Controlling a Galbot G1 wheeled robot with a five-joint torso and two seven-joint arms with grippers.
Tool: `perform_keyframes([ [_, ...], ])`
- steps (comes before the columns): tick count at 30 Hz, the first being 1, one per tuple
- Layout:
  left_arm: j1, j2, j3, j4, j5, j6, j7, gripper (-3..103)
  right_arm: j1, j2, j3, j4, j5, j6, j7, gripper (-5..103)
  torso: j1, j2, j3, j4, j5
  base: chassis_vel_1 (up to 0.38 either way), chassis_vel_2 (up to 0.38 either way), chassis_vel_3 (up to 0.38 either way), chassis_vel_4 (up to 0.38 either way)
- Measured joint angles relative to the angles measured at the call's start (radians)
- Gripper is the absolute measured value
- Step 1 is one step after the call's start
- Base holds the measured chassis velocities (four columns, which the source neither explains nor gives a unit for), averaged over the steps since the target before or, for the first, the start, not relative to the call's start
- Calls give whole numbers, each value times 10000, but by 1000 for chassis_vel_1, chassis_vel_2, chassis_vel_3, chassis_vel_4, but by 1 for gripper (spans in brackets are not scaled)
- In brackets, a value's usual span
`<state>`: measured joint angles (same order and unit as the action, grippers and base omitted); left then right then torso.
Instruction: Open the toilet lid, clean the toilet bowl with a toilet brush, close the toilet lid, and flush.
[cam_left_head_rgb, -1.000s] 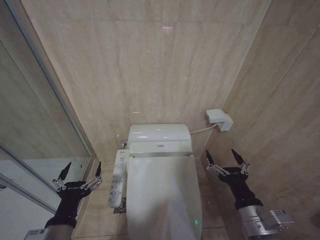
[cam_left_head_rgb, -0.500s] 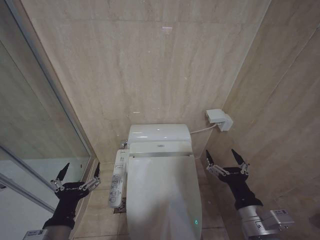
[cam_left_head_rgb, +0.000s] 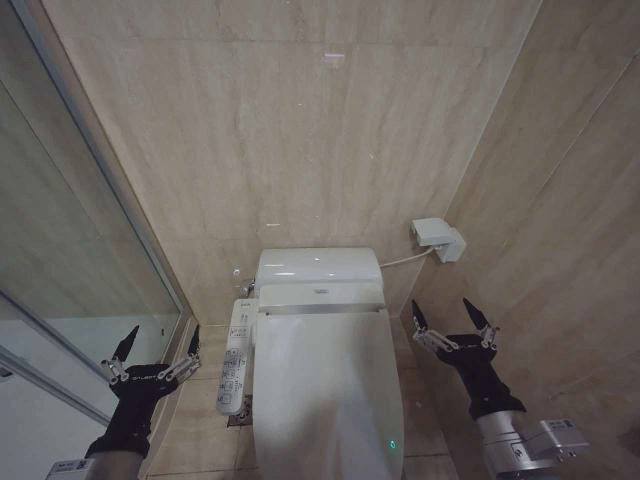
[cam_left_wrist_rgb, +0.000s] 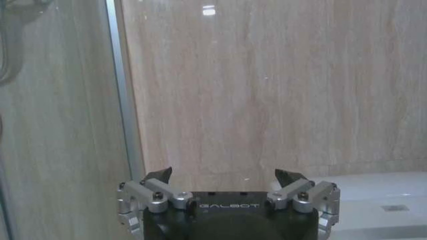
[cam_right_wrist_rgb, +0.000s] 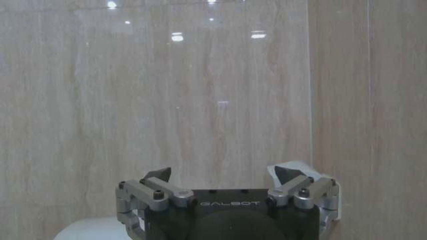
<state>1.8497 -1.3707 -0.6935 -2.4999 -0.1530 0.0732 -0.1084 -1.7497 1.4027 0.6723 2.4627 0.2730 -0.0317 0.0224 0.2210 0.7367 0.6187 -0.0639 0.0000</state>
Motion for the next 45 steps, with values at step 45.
perform_keyframes([
  [45,-2,1,3,0,-3,8,-6,100,0,0,0,0,0,0,0,100,-6,1,-1,0,-1,155,-159,-162,163],
])
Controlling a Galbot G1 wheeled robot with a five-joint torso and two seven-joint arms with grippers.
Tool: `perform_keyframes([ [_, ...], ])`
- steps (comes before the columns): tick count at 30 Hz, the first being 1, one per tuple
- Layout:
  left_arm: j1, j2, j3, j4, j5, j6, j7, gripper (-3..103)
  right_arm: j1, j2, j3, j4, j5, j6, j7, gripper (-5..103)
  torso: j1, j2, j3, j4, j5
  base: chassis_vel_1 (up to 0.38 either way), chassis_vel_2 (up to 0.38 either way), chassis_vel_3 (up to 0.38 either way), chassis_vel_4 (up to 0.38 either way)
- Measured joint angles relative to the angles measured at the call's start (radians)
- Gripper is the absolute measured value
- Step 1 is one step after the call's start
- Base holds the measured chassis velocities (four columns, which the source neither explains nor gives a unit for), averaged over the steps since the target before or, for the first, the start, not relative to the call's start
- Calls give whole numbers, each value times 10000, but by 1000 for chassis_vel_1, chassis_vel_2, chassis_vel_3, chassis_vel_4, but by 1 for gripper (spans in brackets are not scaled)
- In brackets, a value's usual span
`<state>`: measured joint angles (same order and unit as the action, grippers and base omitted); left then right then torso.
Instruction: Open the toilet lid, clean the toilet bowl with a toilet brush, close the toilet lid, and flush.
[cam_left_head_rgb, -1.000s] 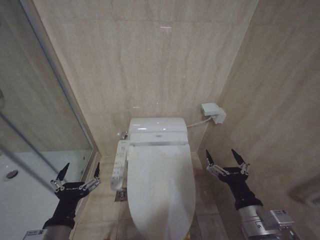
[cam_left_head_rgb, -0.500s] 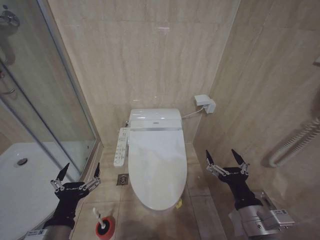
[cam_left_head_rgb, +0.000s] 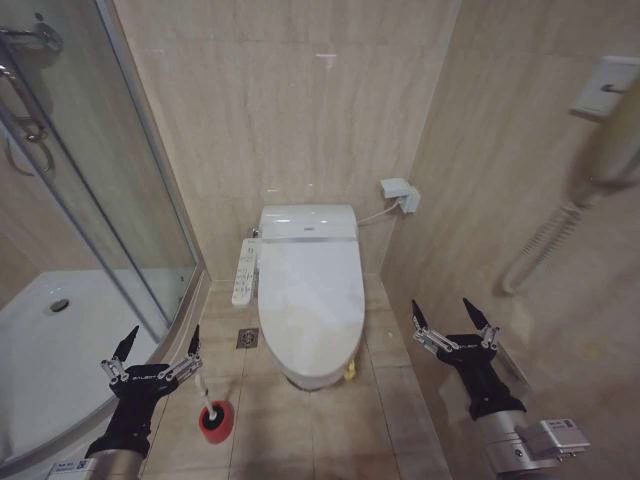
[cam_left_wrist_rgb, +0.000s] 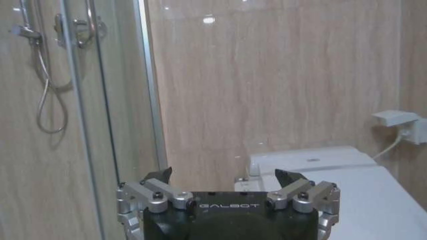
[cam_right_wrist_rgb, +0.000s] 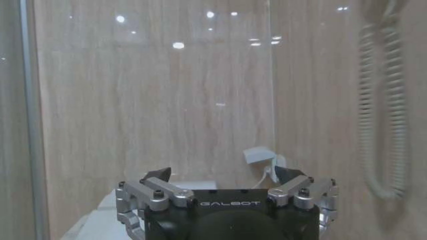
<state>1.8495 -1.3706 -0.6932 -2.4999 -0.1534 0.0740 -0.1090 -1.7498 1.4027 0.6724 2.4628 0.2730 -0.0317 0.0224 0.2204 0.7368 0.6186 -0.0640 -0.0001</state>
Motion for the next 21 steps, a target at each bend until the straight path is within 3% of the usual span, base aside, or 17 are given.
perform_keyframes([
  [13,1,0,0,-1,0,-1,0,100,-1,0,0,0,0,0,1,100,-3,3,-2,-2,2,209,-208,-210,218],
  [21,0,0,0,-1,0,0,0,100,1,0,0,-1,0,0,0,100,9,-2,3,0,2,5,-12,-13,5],
])
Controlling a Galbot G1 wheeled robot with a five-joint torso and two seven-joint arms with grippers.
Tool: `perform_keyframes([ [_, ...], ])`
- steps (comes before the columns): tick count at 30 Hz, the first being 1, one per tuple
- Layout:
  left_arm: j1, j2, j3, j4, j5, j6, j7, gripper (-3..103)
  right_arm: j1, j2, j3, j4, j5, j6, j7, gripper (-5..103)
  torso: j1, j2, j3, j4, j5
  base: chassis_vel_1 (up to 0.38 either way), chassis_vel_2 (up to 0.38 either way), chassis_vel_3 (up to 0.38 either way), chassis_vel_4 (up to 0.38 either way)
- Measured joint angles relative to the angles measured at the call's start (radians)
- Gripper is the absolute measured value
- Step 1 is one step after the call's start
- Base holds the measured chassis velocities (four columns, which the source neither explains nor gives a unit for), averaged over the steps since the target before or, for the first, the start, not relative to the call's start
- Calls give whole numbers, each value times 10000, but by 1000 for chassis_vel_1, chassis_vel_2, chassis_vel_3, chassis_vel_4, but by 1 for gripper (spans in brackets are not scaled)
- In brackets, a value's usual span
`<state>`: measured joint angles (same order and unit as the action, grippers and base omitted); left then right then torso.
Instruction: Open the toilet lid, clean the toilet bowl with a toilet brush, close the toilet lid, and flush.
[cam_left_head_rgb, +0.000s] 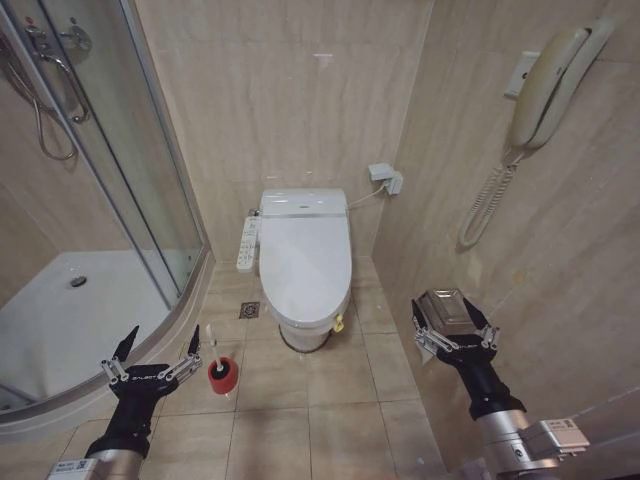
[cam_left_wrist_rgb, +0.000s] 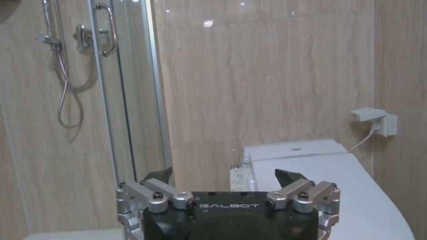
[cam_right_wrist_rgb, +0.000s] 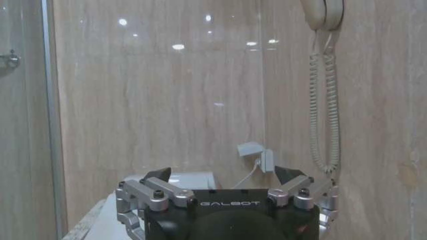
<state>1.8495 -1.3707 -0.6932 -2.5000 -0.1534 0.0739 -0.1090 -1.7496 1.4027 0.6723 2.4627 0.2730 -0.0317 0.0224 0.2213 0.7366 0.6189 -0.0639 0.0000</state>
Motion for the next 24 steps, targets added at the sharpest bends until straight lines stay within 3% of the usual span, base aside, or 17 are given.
perform_keyframes([
  [24,0,0,0,0,0,0,0,100,-1,0,0,0,0,0,0,100,-7,1,-3,0,-1,-6,7,4,-7],
])
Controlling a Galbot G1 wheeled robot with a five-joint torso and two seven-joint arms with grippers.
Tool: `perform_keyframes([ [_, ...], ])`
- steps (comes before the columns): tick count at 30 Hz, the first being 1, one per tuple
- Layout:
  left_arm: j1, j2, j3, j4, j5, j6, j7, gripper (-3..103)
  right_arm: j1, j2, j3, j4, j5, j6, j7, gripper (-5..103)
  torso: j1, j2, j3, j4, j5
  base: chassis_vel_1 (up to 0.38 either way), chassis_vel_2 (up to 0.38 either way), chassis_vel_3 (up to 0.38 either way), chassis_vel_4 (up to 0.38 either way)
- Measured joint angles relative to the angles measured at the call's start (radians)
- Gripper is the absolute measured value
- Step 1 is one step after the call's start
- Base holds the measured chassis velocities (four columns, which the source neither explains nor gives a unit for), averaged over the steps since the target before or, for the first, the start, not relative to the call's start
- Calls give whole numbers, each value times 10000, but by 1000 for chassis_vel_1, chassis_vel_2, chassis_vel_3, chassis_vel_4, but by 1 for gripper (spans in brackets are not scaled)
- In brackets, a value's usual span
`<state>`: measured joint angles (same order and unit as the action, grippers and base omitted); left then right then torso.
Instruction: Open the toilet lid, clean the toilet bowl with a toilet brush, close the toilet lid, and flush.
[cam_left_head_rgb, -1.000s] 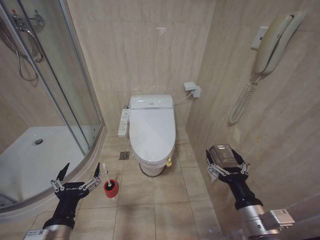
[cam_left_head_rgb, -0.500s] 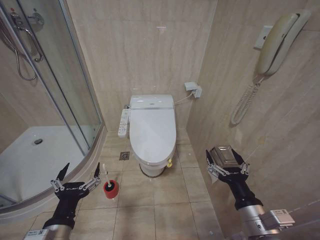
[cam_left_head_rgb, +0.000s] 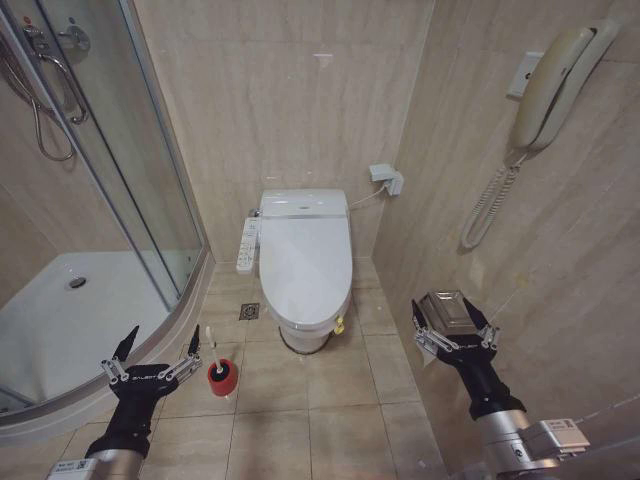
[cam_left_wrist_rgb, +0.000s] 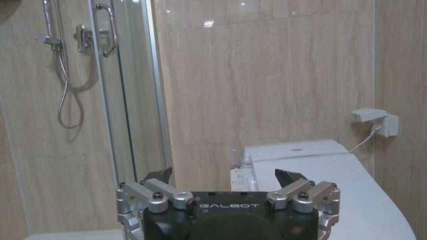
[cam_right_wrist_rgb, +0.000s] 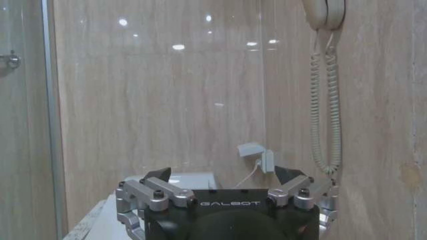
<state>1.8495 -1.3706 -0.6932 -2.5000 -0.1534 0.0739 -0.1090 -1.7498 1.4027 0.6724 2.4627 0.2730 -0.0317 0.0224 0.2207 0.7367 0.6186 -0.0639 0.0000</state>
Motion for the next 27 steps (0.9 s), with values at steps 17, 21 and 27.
perform_keyframes([
  [17,0,0,-1,0,0,0,0,100,0,0,0,0,0,0,0,100,0,1,0,0,0,0,0,0,0],
  [21,0,0,0,0,0,0,0,100,0,0,0,0,0,0,0,100,0,1,0,0,0,0,0,0,0],
  [27,0,0,0,0,0,0,0,100,0,0,0,0,0,0,0,100,0,1,0,0,0,0,0,0,0],
])
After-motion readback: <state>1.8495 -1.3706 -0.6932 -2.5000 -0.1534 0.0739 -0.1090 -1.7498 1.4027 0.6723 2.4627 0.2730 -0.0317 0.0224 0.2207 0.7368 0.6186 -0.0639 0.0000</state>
